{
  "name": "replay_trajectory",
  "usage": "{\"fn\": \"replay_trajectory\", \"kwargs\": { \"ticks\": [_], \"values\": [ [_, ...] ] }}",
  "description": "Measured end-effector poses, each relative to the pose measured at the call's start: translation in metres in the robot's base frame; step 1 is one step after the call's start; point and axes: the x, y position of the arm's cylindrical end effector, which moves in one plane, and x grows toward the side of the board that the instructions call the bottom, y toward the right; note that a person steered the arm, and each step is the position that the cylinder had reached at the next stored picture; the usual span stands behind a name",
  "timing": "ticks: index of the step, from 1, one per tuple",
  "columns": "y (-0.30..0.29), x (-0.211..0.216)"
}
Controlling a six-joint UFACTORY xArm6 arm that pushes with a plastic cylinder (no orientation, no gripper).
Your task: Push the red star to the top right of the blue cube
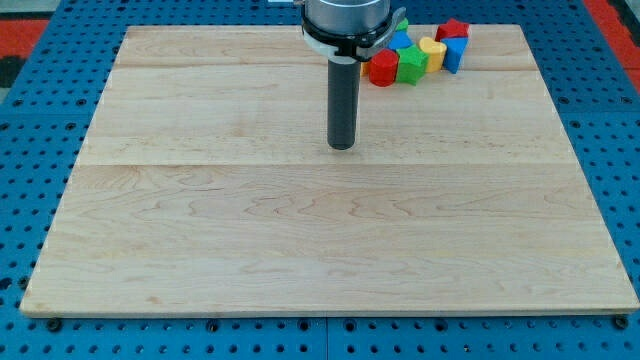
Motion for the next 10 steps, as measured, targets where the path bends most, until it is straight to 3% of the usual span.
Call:
{"fn": "replay_trajectory", "kwargs": {
  "ticks": [4,6,7,9,10],
  "values": [
    [0.013,0.014],
    [0.194,-0.073],
    [0.225,-0.13],
    [0.199,-0.204],
    [0.191,-0.222]
  ]
}}
